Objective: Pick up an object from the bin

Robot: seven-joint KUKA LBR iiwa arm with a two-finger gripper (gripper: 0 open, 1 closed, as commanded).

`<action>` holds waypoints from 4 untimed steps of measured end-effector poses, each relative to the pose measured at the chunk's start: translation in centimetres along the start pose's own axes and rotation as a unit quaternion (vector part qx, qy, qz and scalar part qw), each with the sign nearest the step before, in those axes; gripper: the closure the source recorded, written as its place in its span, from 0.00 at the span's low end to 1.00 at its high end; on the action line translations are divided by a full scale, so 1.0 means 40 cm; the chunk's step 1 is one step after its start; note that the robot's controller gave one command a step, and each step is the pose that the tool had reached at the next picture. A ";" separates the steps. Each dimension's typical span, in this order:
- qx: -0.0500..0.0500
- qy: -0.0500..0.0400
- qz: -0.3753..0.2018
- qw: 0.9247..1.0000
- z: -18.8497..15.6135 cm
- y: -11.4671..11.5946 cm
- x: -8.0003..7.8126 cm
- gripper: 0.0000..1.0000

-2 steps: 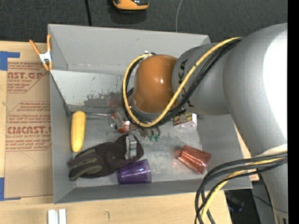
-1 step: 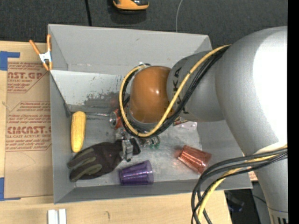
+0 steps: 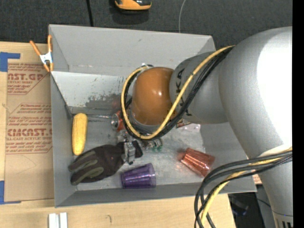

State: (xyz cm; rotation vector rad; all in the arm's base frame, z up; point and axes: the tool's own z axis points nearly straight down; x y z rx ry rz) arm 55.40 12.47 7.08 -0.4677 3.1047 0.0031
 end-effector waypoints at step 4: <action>0.001 0.000 -0.031 1.000 -0.442 -0.097 -0.007 1.00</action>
Offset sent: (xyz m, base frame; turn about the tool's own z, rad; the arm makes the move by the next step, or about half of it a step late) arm 0.0000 0.0000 0.0000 0.0000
